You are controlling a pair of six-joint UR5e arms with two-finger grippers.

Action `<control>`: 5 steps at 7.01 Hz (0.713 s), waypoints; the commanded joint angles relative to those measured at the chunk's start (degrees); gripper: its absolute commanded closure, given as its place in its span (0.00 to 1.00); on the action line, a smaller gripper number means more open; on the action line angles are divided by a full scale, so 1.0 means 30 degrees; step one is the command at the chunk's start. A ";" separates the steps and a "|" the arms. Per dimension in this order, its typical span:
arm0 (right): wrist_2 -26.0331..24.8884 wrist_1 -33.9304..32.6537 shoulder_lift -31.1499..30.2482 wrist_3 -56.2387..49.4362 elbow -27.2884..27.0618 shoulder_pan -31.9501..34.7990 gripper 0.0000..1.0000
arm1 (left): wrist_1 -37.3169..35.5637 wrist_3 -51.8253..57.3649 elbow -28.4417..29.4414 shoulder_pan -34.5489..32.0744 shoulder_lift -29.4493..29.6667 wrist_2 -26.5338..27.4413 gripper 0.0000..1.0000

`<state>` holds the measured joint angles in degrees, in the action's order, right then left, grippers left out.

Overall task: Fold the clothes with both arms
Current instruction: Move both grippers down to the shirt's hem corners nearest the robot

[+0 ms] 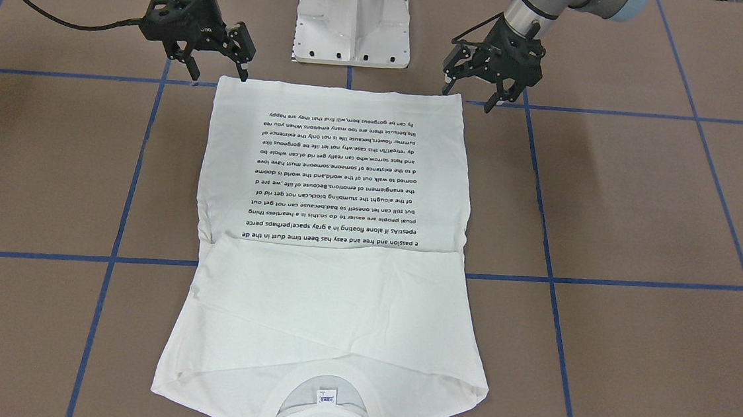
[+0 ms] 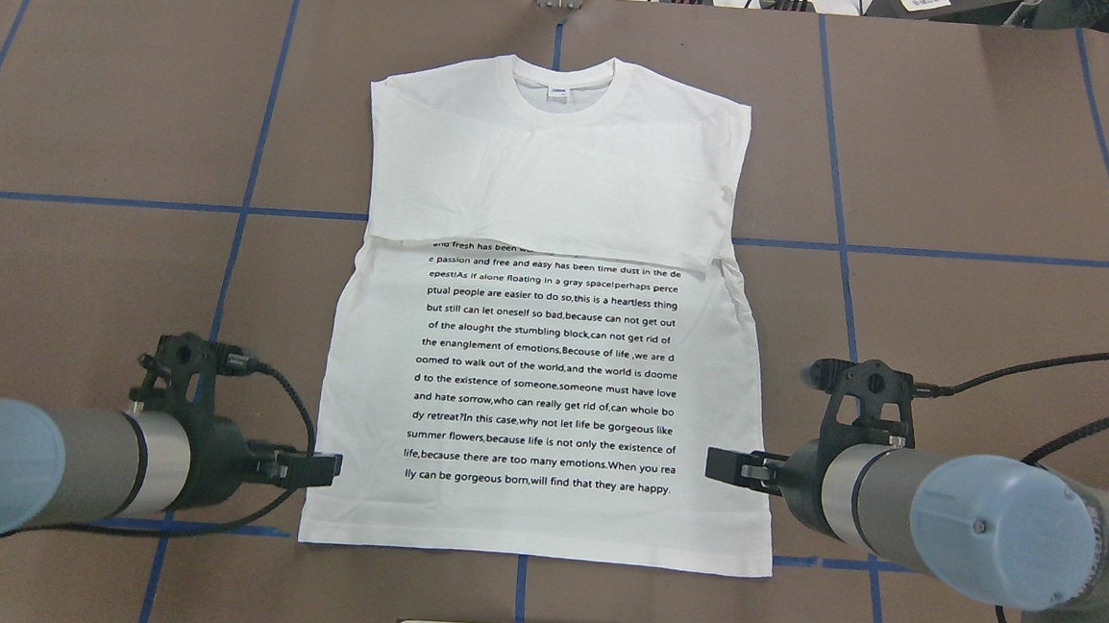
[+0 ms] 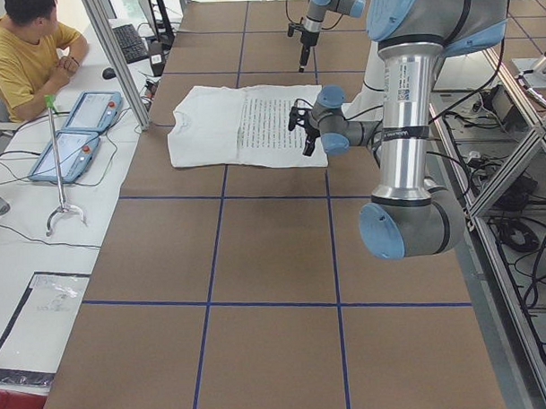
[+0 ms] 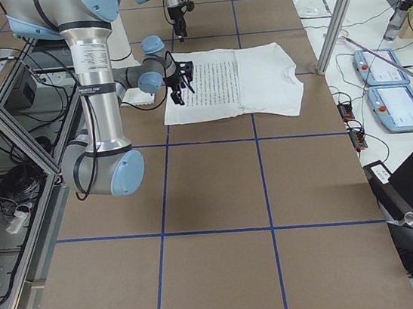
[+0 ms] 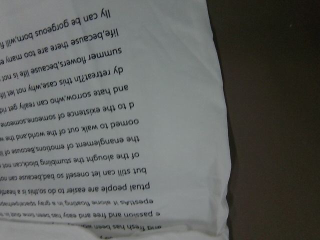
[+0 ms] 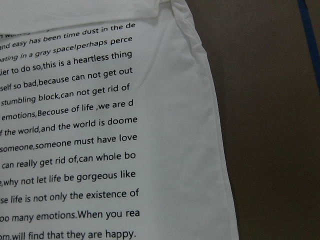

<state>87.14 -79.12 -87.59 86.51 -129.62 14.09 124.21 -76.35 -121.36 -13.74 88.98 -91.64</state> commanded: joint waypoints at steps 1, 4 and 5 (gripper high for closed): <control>-0.0657 0.0007 -0.0246 0.0314 -0.0152 -0.0770 0.00 | 0.0727 -0.2434 0.0200 0.3137 -0.1155 0.2152 0.00; -0.0657 0.0007 -0.0217 0.0314 -0.0152 -0.0799 0.00 | 0.0668 -0.3817 0.0640 0.3761 -0.0218 0.2041 0.36; -0.0686 -0.0022 -0.0246 0.0314 -0.0123 -0.0799 0.00 | 0.0668 -0.3875 0.0728 0.3732 -0.0217 0.2040 0.36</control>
<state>85.15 -79.12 -88.29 87.45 -130.05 11.71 126.21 -87.53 -119.50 -2.58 87.98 -85.45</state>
